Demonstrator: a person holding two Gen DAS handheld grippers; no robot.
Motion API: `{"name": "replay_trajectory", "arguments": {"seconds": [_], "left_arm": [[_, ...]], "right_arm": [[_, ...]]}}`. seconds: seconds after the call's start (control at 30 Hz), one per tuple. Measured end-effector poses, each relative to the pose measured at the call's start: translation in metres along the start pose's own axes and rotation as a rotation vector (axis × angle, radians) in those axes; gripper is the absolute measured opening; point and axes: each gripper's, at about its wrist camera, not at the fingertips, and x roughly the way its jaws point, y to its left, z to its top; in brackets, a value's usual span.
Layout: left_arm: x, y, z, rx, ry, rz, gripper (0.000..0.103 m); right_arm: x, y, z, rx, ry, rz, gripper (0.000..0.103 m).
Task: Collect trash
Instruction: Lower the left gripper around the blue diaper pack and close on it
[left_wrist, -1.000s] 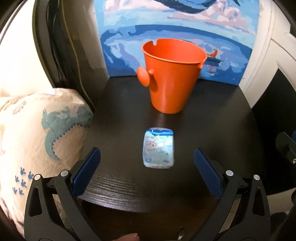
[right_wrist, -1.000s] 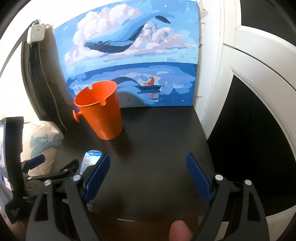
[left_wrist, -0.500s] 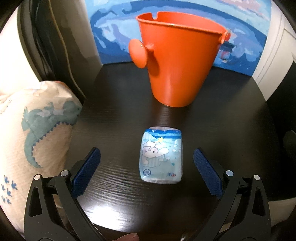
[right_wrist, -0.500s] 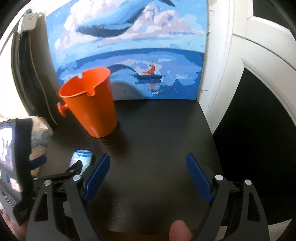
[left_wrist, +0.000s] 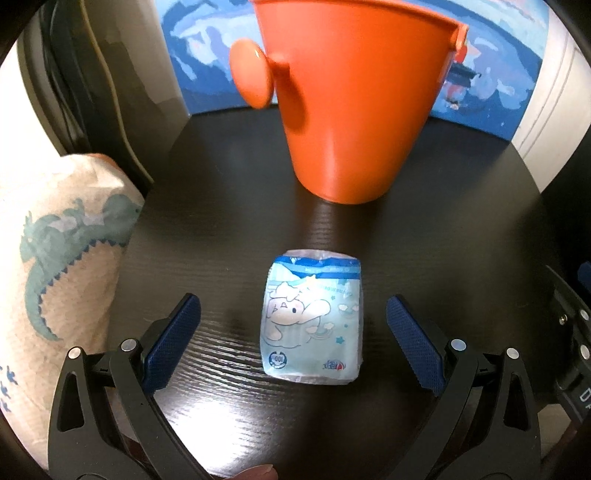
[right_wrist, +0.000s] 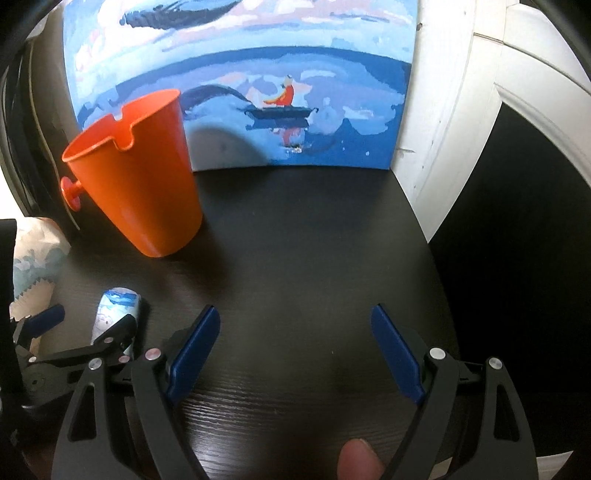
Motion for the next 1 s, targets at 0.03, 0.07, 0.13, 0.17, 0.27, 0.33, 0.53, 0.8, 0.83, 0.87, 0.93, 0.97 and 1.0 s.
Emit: {"name": "replay_trajectory", "arguments": {"seconds": [0.03,0.07,0.13,0.17,0.27,0.33,0.53,0.8,0.83,0.87,0.93,0.97,1.0], "left_arm": [[0.003,-0.001,0.000,0.002,0.006,0.002,0.099],[0.005,-0.001,0.000,0.002,0.009,0.005,0.099],[0.009,-0.001,0.000,-0.002,0.016,0.010,0.099],[0.010,-0.001,0.000,-0.003,0.017,0.011,0.099],[0.014,-0.001,0.001,-0.003,0.025,0.015,0.099],[0.016,-0.001,0.002,-0.006,0.030,0.014,0.099],[0.023,0.001,0.001,-0.011,0.047,0.008,0.099],[0.030,0.001,0.002,-0.015,0.037,-0.029,0.098],[0.029,0.002,0.002,-0.018,0.025,-0.051,0.085],[0.024,0.002,0.002,-0.014,-0.006,-0.070,0.050],[0.018,-0.006,0.005,0.042,-0.013,-0.035,0.023],[0.016,-0.008,0.007,0.049,-0.012,-0.041,0.015],[0.015,-0.009,0.008,0.051,-0.013,-0.040,0.013]], "right_arm": [[0.001,0.000,-0.001,0.001,0.003,0.000,0.084],[0.001,0.000,-0.002,0.001,0.004,-0.001,0.084],[0.003,0.000,-0.003,0.002,0.006,-0.002,0.084],[0.003,0.000,-0.003,0.003,0.007,-0.002,0.084],[0.003,-0.001,-0.004,0.004,0.010,-0.001,0.084],[0.002,-0.001,-0.005,0.003,0.010,-0.001,0.084],[0.005,-0.001,-0.005,0.004,0.016,-0.003,0.084],[0.015,-0.002,-0.008,0.012,0.040,-0.010,0.084],[0.016,-0.002,-0.009,0.014,0.043,-0.009,0.084],[0.016,-0.002,-0.009,0.016,0.044,-0.008,0.084],[0.015,-0.002,-0.008,0.017,0.041,-0.006,0.084],[0.014,-0.002,-0.008,0.018,0.041,-0.006,0.084],[0.014,-0.002,-0.008,0.019,0.042,-0.005,0.084]]}}
